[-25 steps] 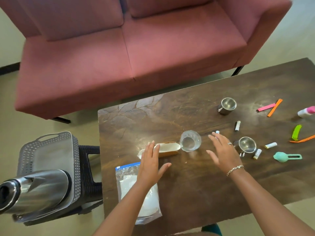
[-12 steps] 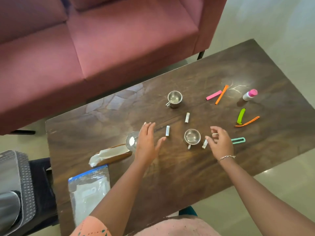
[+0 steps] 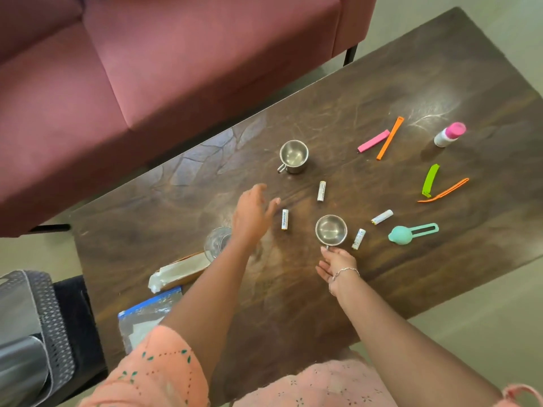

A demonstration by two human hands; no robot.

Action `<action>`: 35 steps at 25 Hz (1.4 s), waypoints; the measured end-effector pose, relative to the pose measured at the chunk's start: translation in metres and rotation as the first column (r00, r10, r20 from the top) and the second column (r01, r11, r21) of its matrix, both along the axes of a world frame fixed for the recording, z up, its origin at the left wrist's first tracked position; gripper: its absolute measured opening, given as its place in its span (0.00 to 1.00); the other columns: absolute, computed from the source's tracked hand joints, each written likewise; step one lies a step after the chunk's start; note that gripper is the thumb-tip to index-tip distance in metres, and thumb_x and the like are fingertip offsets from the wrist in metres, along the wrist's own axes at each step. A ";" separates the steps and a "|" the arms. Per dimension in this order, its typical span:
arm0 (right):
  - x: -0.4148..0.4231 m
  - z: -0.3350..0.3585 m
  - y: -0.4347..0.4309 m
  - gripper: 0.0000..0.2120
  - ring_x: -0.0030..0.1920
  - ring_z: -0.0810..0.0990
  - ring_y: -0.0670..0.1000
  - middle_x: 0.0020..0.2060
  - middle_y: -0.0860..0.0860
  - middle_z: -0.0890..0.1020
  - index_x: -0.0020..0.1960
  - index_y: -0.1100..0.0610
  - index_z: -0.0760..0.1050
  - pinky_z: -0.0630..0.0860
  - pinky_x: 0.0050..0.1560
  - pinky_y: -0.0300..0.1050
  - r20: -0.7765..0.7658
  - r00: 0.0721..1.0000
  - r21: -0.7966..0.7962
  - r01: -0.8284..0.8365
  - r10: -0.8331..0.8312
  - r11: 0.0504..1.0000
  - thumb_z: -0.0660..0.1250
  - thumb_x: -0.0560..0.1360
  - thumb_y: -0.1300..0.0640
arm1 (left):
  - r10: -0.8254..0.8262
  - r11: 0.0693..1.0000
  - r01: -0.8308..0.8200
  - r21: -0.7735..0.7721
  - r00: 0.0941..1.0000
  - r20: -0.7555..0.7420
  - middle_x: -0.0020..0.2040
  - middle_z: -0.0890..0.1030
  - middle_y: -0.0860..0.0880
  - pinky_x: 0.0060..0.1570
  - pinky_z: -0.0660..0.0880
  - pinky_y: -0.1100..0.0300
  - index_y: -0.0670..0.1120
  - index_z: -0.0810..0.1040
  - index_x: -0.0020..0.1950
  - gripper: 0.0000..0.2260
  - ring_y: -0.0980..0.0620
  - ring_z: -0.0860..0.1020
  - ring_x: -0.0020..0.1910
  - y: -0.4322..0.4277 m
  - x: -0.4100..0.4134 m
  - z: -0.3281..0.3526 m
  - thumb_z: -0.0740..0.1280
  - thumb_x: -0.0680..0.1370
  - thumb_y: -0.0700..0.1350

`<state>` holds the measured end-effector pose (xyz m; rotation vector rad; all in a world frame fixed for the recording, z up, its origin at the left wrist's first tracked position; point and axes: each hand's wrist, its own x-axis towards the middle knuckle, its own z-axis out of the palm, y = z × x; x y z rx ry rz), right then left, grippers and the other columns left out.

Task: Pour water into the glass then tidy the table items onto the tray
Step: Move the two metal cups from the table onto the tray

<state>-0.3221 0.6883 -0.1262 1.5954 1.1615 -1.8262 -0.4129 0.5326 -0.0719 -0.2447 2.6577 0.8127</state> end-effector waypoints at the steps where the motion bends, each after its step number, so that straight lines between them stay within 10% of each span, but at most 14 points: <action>1: -0.002 -0.003 0.000 0.06 0.38 0.72 0.48 0.38 0.50 0.73 0.51 0.57 0.70 0.74 0.36 0.40 0.005 1.000 0.000 0.017 -0.017 1.000 0.65 0.76 0.62 | 0.027 1.000 -0.027 0.006 1.000 0.014 0.52 0.77 0.46 0.46 0.66 0.59 0.44 0.69 0.65 0.19 0.48 0.73 0.55 0.002 -0.012 -0.002 0.62 0.78 0.51; 9: -0.005 -0.006 0.021 0.09 0.44 0.78 0.53 0.38 0.57 0.78 0.36 0.63 0.73 0.79 0.43 0.38 -0.186 0.969 0.109 -0.147 0.166 0.983 0.63 0.75 0.68 | -0.001 1.000 0.000 0.003 0.963 0.269 0.63 0.75 0.42 0.58 0.69 0.54 0.44 0.68 0.68 0.18 0.43 0.73 0.62 0.013 -0.102 -0.023 0.60 0.80 0.48; 16: -0.011 0.003 0.048 0.09 0.43 0.81 0.52 0.38 0.58 0.80 0.35 0.63 0.75 0.80 0.43 0.34 -0.341 0.895 0.130 -0.257 0.287 0.958 0.64 0.74 0.69 | 0.056 0.979 -0.140 0.147 0.881 0.469 0.41 0.78 0.45 0.32 0.67 0.61 0.42 0.76 0.50 0.09 0.50 0.74 0.35 0.032 -0.113 -0.047 0.59 0.80 0.45; 20: -0.011 0.009 0.056 0.09 0.41 0.81 0.51 0.37 0.58 0.80 0.36 0.63 0.75 0.79 0.40 0.32 -0.349 0.895 0.163 -0.233 0.277 0.959 0.65 0.73 0.70 | 0.186 0.904 -0.321 0.281 0.889 0.418 0.34 0.79 0.48 0.33 0.67 0.62 0.46 0.77 0.36 0.13 0.50 0.77 0.38 0.030 -0.097 -0.045 0.60 0.80 0.44; 35: 0.021 0.110 -0.071 0.05 0.41 0.80 0.50 0.37 0.56 0.79 0.40 0.64 0.74 0.79 0.38 0.33 -0.499 0.832 0.131 -0.204 0.242 0.970 0.64 0.74 0.70 | 0.444 0.562 -0.615 0.552 0.788 0.427 0.27 0.77 0.48 0.30 0.68 0.64 0.45 0.74 0.35 0.14 0.55 0.76 0.26 -0.093 0.087 0.108 0.59 0.80 0.41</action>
